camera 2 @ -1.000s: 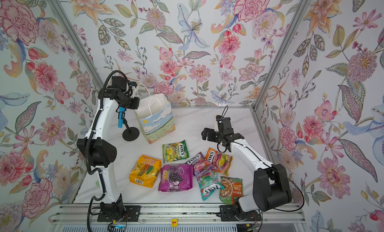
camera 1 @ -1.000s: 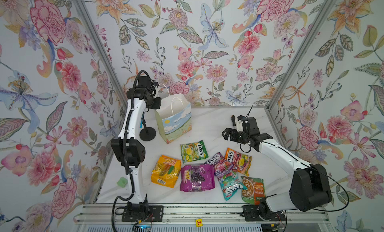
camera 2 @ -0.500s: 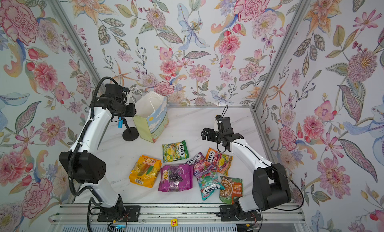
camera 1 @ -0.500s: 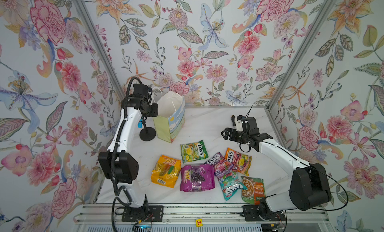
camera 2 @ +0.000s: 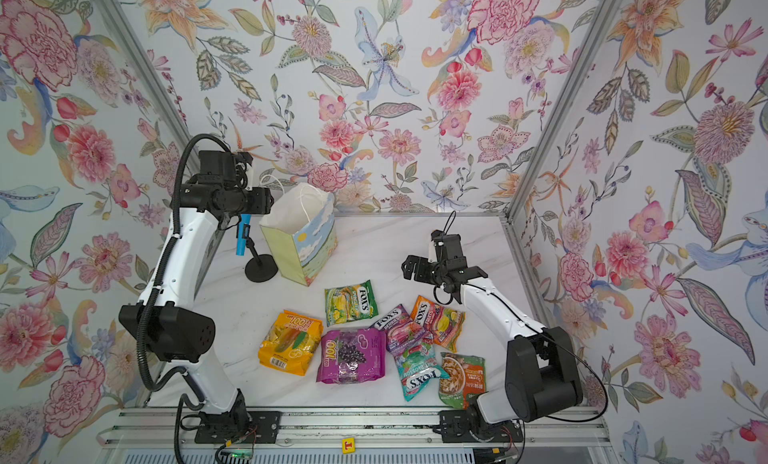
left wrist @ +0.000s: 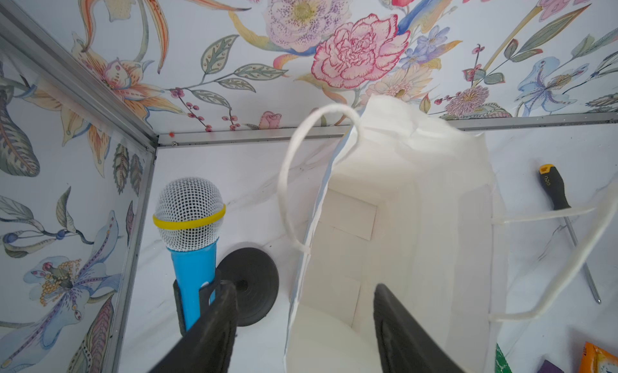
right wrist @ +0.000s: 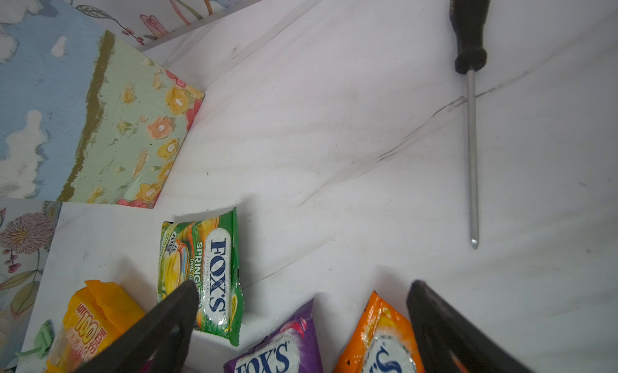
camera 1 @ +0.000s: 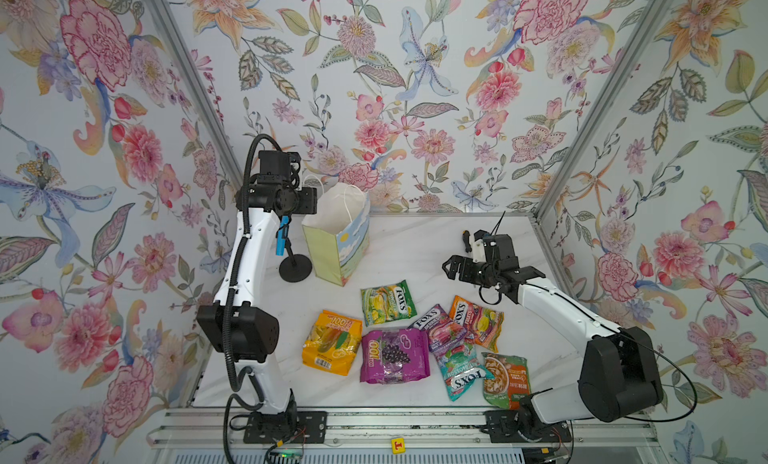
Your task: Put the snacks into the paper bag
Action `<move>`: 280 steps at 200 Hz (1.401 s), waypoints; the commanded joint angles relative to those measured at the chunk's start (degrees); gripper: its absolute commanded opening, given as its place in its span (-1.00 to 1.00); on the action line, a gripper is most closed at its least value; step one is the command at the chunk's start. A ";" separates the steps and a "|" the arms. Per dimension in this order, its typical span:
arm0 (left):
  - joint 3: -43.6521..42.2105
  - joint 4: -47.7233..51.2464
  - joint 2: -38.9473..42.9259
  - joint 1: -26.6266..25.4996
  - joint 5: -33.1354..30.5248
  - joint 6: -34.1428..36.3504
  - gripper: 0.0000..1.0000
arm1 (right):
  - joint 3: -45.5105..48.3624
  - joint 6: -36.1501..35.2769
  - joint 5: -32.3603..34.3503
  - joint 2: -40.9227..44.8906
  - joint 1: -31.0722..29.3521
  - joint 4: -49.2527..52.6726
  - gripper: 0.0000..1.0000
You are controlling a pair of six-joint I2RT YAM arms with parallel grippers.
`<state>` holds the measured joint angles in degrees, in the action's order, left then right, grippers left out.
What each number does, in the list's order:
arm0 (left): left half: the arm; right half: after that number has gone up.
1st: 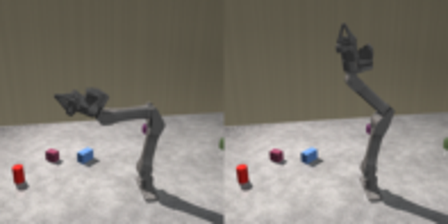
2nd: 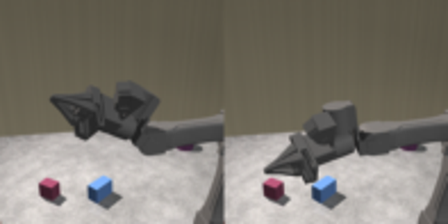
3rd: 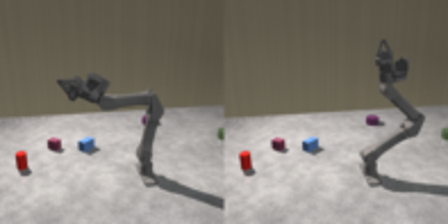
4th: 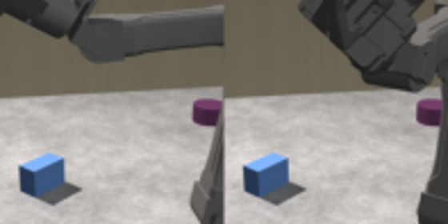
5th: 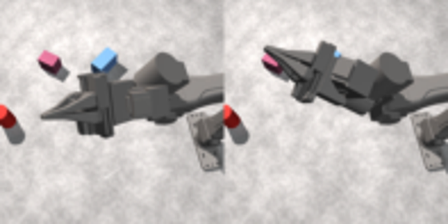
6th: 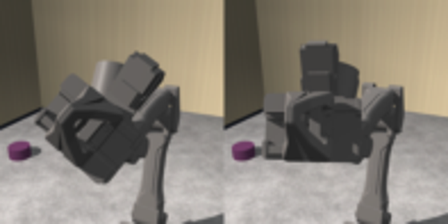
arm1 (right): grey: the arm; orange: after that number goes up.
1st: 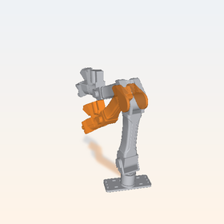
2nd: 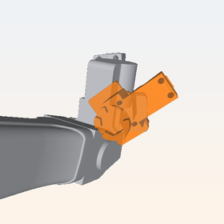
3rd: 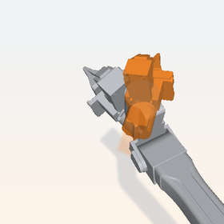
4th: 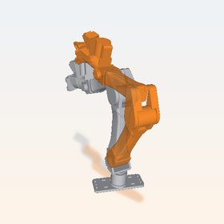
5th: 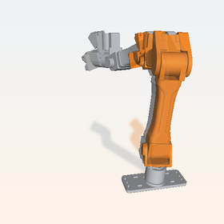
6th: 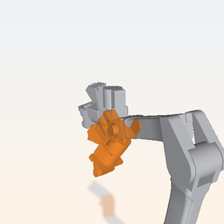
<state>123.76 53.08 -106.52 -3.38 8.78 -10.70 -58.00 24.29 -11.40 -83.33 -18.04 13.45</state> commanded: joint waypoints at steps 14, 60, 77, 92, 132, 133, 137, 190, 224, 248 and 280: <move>6.06 5.06 -6.07 -0.27 1.14 3.26 0.32 | 1.04 -0.12 0.95 2.36 -0.39 0.78 0.99; 9.46 6.84 -10.79 -0.23 1.33 5.05 0.31 | 1.13 -0.11 1.29 3.07 -0.35 1.33 0.99; 11.30 7.51 -12.52 -0.23 1.55 5.40 0.30 | 1.07 -0.21 1.38 3.35 -0.41 1.58 0.99; 13.38 8.37 -14.15 -0.31 1.98 5.77 0.28 | 1.04 -0.21 1.38 3.44 -0.39 1.82 0.99; 15.87 8.54 -16.26 -0.23 2.30 5.86 0.21 | 1.42 -0.04 1.12 4.01 -0.46 2.44 0.98; 15.92 8.54 -16.35 -0.27 2.34 5.86 0.21 | 1.45 -0.04 1.07 4.03 -0.48 2.49 0.98; 16.05 8.53 -16.42 -0.25 2.46 5.86 0.20 | 1.56 -0.03 1.07 4.09 -0.43 2.58 0.98; 17.04 7.92 -17.58 0.25 3.68 5.60 -0.06 | 2.53 0.27 -0.62 4.36 -1.17 3.54 0.89; 16.53 8.00 -18.14 0.39 4.62 5.73 -0.18 | 2.48 0.23 -1.76 3.79 -3.89 6.08 0.82; 16.19 8.26 -18.39 0.43 4.34 5.95 -0.24 | 2.96 2.12 -2.26 4.50 -7.49 7.29 0.70; 15.98 7.80 -18.29 0.70 5.11 5.61 -0.44 | 4.93 6.30 -2.38 7.60 -12.99 8.43 0.41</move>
<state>139.39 60.45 -124.27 -3.27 12.05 -5.15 -55.24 26.63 -12.97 -79.33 -27.62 19.22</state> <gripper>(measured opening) 0.324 0.756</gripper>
